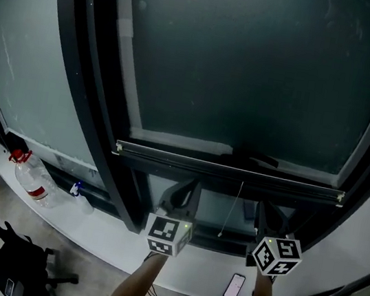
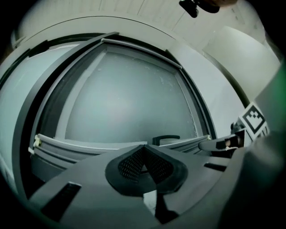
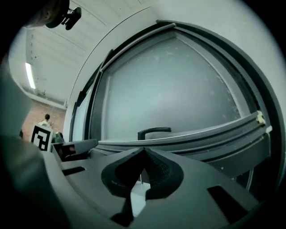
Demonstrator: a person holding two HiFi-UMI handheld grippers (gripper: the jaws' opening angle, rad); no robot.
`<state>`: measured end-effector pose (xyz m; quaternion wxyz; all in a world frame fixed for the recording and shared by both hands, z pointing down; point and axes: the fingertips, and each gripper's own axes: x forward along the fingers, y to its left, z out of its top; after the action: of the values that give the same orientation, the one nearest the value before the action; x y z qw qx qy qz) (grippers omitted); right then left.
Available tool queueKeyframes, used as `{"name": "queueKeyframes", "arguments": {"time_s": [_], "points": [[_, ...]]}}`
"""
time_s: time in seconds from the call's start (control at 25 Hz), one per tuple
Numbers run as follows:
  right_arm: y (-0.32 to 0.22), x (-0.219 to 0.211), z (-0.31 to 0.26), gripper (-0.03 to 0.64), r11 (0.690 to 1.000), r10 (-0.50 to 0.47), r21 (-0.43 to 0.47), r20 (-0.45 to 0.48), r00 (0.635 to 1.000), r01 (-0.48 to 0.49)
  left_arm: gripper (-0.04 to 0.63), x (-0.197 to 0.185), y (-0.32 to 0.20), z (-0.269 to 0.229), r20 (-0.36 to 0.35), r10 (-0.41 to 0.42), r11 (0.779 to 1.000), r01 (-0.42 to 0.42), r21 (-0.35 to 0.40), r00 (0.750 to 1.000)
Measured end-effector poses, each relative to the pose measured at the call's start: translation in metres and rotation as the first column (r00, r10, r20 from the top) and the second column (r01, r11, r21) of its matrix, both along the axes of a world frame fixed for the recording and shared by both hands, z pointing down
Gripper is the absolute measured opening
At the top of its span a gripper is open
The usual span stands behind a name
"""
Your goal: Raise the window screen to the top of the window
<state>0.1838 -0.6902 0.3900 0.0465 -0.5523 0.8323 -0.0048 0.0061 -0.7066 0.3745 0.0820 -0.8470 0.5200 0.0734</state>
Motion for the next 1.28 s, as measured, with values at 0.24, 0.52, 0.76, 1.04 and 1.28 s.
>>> {"name": "queueKeyframes", "arguments": {"time_s": [0.24,0.52,0.76,1.04,1.28], "points": [[-0.023,0.000,0.004,0.062,0.996,-0.072,-0.016,-0.738,0.670,0.090,0.091,0.017,-0.031,0.016,0.668,-0.002,0.991,-0.086,0.099,0.744],[-0.055,0.022,0.020,0.061,0.984,-0.173,-0.164,-0.974,0.148,0.074,0.073,-0.003,-0.066,0.042,0.969,0.031,0.998,-0.053,-0.018,0.244],[-0.058,0.023,0.025,0.040,0.964,-0.262,-0.261,-0.965,0.005,0.056,0.040,-0.003,-0.070,0.050,0.991,0.082,0.997,-0.004,-0.082,0.102],[-0.057,0.019,0.025,0.027,0.944,-0.328,-0.328,-0.941,-0.084,-0.017,0.054,-0.001,-0.069,0.044,0.996,0.020,1.000,-0.013,-0.019,0.089],[-0.056,0.017,0.022,0.025,0.882,-0.472,-0.471,-0.881,-0.047,-0.027,0.021,0.000,-0.069,0.052,0.971,0.240,0.970,-0.052,-0.239,0.016]]}}
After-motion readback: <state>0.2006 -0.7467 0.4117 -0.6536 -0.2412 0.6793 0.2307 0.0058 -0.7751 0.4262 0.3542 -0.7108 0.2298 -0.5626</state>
